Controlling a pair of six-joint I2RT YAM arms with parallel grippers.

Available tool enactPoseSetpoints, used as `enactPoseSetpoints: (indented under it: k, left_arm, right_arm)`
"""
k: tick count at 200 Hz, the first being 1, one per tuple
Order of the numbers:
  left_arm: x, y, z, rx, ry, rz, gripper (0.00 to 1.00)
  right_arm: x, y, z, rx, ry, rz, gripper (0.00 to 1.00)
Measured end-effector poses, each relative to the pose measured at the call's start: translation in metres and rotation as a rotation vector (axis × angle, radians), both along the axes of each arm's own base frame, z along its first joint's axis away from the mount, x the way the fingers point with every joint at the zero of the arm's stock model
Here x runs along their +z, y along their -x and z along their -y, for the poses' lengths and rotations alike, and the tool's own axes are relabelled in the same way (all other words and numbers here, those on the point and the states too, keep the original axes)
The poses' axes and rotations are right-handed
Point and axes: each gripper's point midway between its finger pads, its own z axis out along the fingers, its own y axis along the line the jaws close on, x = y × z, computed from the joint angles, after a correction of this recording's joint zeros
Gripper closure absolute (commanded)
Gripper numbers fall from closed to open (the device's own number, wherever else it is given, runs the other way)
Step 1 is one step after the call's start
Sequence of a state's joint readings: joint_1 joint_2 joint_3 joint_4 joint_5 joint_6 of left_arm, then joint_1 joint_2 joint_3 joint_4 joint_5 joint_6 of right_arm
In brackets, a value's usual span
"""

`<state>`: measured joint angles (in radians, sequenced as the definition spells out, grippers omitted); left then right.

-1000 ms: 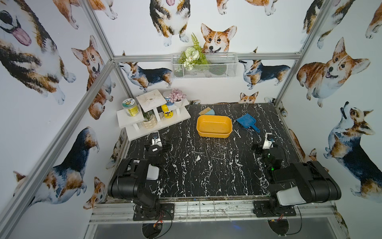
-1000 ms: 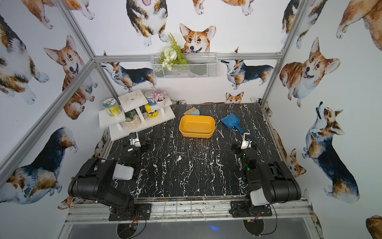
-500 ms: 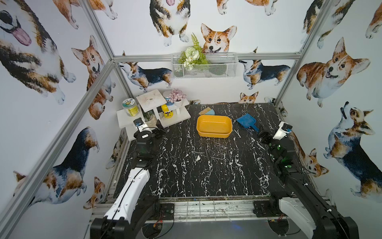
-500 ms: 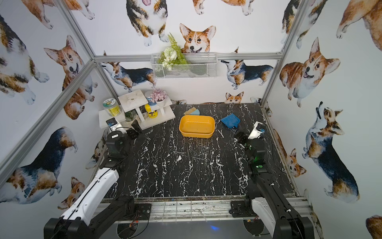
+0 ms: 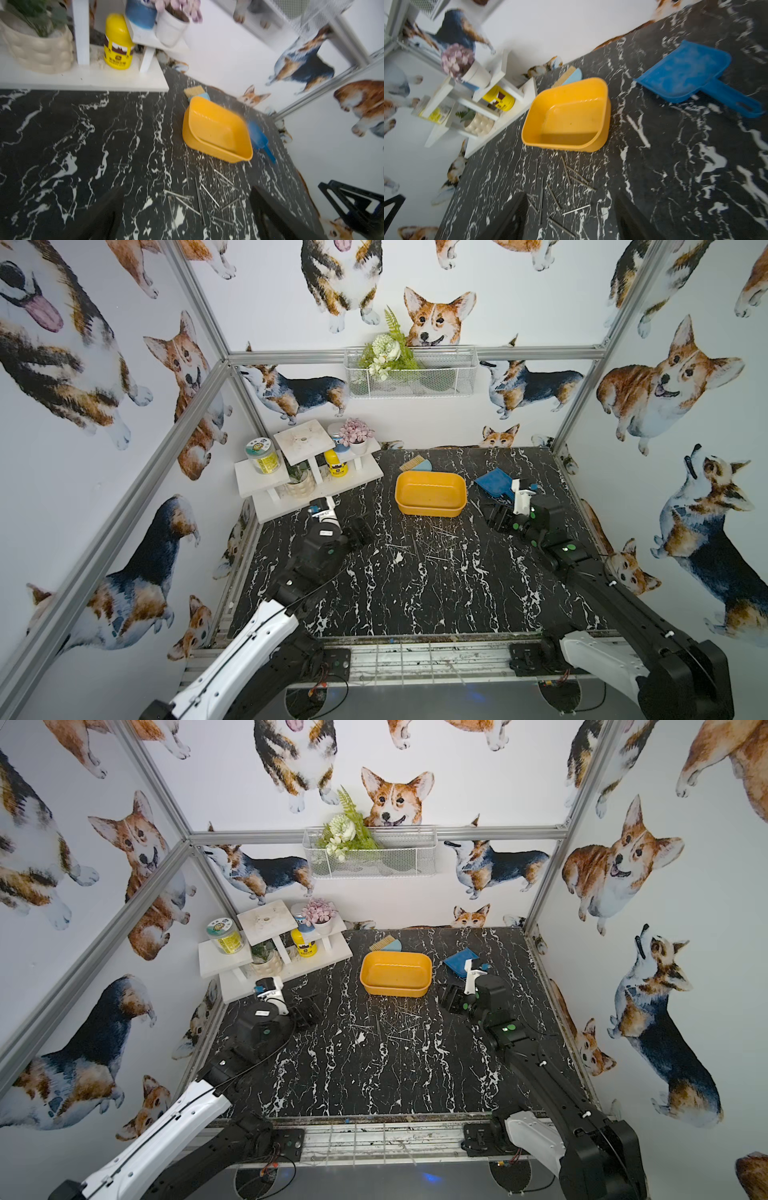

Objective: Put the nails on the desktop into the storage box
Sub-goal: Pick up the nail from the center of the board.

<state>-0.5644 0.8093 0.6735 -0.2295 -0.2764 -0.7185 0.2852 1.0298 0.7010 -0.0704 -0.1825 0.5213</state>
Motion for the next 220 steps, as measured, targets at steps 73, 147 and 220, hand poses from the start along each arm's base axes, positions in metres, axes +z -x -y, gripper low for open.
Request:
enactPoseSetpoints:
  k: [73,147,220]
  left_arm:
    - [-0.031,0.012,0.067,-0.071,-0.213,-0.122,0.0]
    - [-0.057,0.04,0.043,-0.055,-0.12,-0.144,0.0]
    - [-0.057,0.045,0.021,-0.025,-0.039,-0.148,0.0]
  right_arm:
    - [-0.041,0.026,-0.078,0.232,0.204,-0.112,0.56]
    - [-0.118,0.053,-0.105,0.413,0.437,-0.28,0.67]
    - [-0.146,0.055,-0.134,0.526,0.561,-0.303,0.69]
